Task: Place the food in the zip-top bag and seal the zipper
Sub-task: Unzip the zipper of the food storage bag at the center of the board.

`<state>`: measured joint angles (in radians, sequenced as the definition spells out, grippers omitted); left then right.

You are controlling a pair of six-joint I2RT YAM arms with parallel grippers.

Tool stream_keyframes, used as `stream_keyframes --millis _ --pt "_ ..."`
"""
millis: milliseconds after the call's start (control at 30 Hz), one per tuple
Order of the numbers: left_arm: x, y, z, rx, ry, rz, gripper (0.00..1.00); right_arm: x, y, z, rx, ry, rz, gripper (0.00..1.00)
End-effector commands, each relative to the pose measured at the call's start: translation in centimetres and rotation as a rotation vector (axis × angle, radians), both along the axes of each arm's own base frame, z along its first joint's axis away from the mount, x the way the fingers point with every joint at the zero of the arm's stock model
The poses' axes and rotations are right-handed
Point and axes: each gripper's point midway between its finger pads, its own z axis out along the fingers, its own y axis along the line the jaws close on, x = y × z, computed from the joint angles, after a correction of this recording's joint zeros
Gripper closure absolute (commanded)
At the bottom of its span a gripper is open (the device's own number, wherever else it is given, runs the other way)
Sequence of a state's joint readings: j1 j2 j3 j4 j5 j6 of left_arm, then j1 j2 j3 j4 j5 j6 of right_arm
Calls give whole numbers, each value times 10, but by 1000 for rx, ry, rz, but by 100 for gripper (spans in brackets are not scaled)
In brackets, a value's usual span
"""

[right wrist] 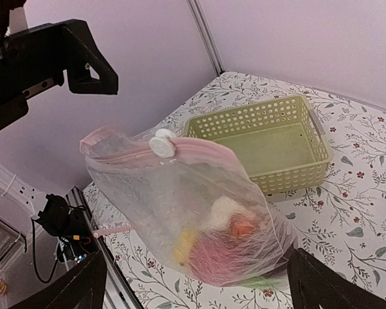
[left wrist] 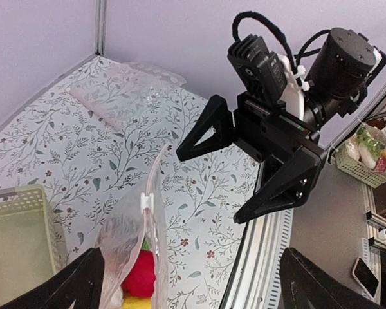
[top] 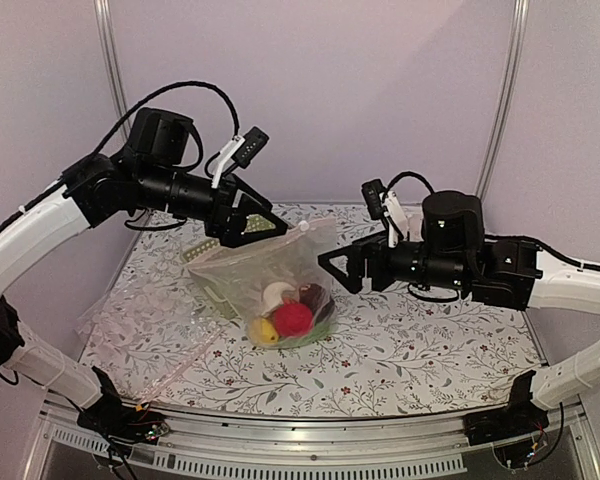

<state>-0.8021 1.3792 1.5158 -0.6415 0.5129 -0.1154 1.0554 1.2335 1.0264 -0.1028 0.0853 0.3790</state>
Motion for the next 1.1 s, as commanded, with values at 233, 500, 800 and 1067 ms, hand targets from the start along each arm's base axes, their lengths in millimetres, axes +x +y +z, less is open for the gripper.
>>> stream_keyframes --millis 233,500,800,1067 --pt "2 19 -55 351 -163 39 1 -17 -5 31 -86 -82 242 2" --pt "23 5 -54 394 -254 75 1 -20 0 22 -140 -66 289 6" --pt "13 -7 -53 362 -223 -10 59 -24 1 20 -138 -48 334 13" --pt "3 -11 -58 351 -203 -66 97 -29 -1 25 -192 -64 400 14"
